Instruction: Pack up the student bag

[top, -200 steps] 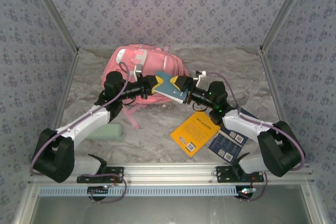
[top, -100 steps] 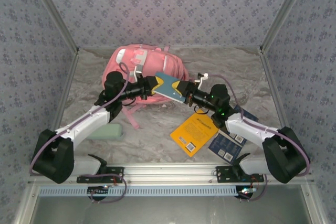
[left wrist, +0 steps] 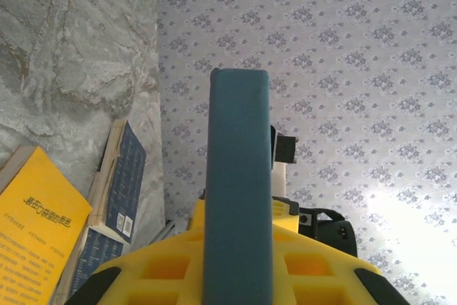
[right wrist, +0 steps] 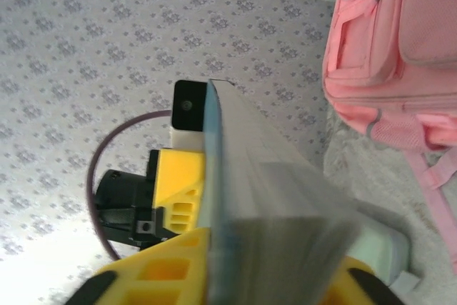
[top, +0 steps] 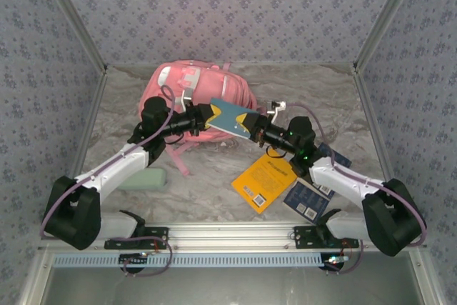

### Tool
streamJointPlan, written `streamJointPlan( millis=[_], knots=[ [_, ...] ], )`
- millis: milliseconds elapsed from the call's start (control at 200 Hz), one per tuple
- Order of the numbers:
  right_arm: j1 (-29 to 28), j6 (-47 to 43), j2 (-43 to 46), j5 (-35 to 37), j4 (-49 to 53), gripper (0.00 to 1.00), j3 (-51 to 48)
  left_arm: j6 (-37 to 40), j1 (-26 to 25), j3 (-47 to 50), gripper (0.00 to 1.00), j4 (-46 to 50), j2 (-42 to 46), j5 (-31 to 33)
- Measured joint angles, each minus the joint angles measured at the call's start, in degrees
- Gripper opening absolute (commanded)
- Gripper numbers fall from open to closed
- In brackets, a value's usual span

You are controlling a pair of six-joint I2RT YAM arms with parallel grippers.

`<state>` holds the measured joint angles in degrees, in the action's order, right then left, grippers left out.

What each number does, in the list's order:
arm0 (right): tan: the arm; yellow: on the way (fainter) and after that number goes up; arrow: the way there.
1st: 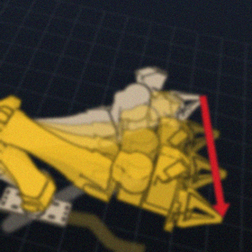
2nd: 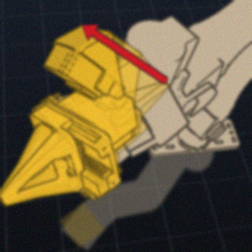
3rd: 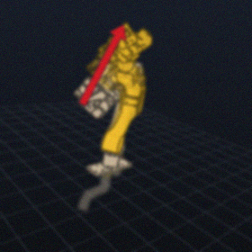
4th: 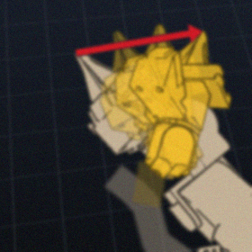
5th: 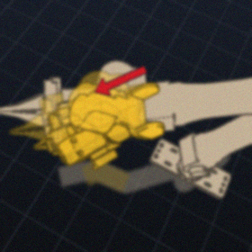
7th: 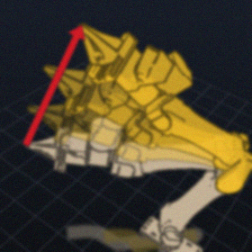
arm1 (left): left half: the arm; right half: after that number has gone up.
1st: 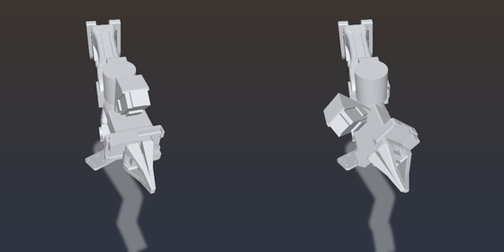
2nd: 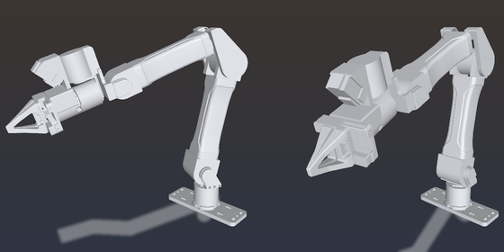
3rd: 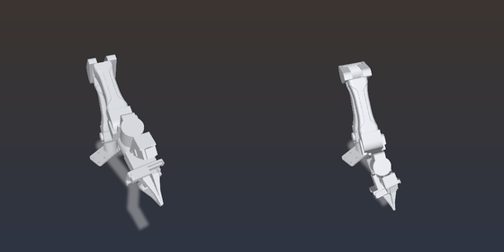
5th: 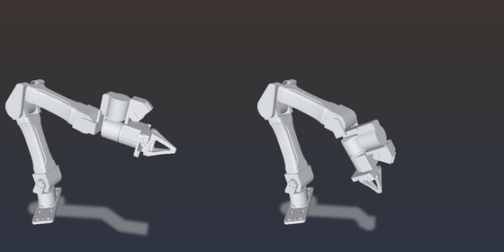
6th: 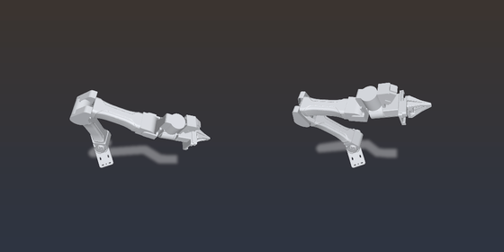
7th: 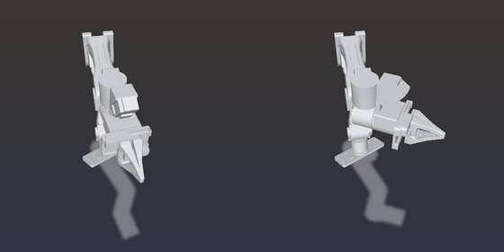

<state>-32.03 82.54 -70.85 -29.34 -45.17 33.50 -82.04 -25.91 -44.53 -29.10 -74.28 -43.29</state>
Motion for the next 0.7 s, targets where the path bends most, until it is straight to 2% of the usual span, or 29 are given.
streamJointPlan(
  millis=[15,115,265,370,520,699],
  knots=[
    [0.0,0.0,0.2,0.0,0.3,0.0,0.0,0.1,0.0,0.0,0.0,0.0,0.0,-0.2],
    [0.0,-0.4,0.8,0.2,1.1,0.0,0.0,0.8,0.0,0.0,0.0,0.2,0.0,-0.4],
    [0.3,-2.5,3.9,0.8,7.3,0.0,-0.3,5.1,-0.6,-1.3,0.26,5.7,0.0,-0.7],
    [3.5,-6.6,10.3,1.7,16.3,0.0,-0.5,13.0,-0.3,-5.5,0.34,16.6,0.0,1.0],
    [11.6,-15.3,20.0,7.0,35.6,0.0,0.7,26.7,0.4,-18.8,0.37,33.7,-3.9,5.9],
    [16.5,-26.6,24.6,15.0,57.7,0.0,5.9,41.4,-1.4,-39.4,0.39,49.4,-17.3,15.0]
  ],
)
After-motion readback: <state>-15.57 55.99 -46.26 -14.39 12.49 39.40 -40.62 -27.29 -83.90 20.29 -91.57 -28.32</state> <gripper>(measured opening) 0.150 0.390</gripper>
